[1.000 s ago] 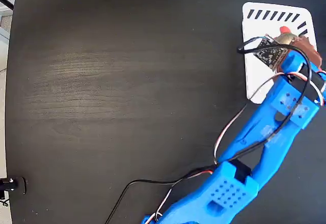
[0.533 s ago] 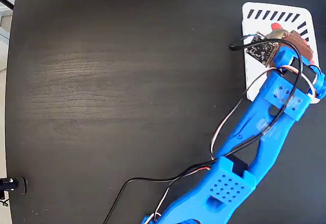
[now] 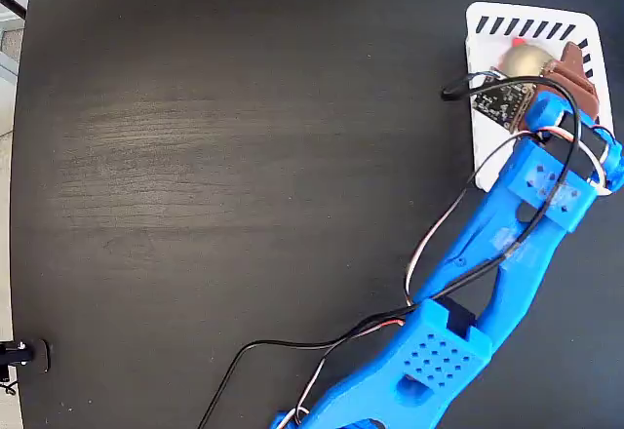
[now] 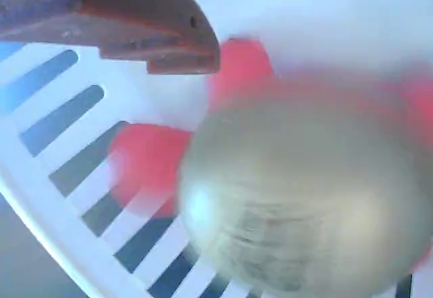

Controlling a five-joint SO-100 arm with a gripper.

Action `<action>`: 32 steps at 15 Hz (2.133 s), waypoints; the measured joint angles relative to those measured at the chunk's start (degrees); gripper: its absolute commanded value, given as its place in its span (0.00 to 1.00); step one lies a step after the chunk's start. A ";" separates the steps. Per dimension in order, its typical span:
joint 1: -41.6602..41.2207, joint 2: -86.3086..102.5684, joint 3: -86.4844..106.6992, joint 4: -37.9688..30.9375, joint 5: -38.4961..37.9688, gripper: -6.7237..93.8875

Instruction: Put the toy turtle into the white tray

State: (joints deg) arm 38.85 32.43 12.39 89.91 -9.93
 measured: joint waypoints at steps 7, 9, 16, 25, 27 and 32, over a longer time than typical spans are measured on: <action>0.26 12.74 13.27 -4.13 1.23 0.12; -1.58 22.68 25.31 -9.32 3.69 0.07; -23.47 53.26 69.08 -23.55 11.25 0.07; -41.22 96.59 123.49 -38.06 14.59 0.07; -41.84 105.82 128.94 -34.63 13.97 0.07; -40.08 136.93 148.89 -29.79 12.48 0.07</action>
State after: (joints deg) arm -1.23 169.37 161.28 60.12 2.55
